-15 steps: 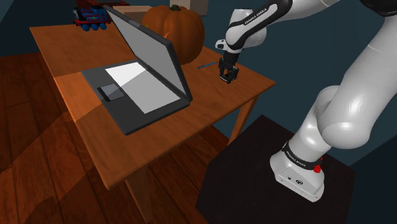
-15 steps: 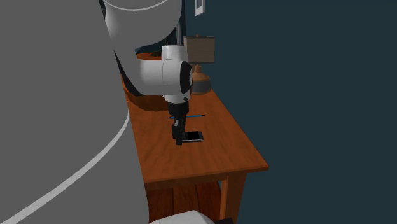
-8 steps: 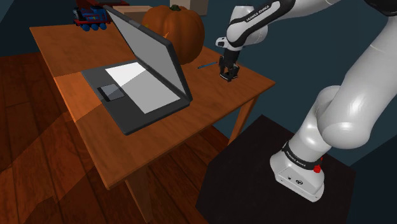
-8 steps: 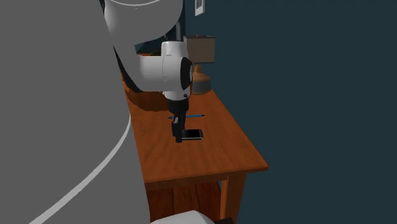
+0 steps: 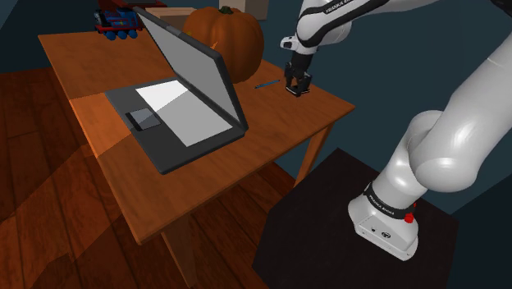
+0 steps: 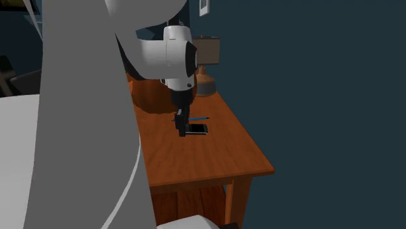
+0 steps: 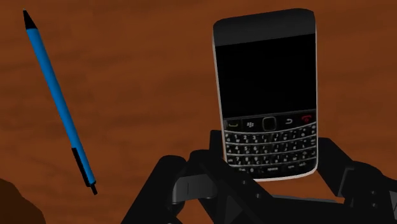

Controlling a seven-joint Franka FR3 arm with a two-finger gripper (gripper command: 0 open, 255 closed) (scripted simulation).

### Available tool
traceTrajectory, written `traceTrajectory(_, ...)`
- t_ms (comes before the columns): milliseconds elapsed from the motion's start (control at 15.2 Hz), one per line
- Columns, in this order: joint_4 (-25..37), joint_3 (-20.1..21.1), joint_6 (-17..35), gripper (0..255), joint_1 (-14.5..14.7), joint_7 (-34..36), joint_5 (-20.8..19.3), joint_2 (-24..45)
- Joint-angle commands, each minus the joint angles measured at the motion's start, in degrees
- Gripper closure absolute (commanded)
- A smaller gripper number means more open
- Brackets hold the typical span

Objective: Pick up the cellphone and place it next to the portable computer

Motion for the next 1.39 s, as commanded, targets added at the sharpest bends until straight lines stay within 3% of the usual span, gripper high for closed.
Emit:
traceTrajectory(0,0.86,0.17,-1.73,255,0.01,0.42,-0.49,-0.95)
traceTrajectory(1320,11.45,1.69,-17.41,255,0.14,2.06,-2.54,-6.52)
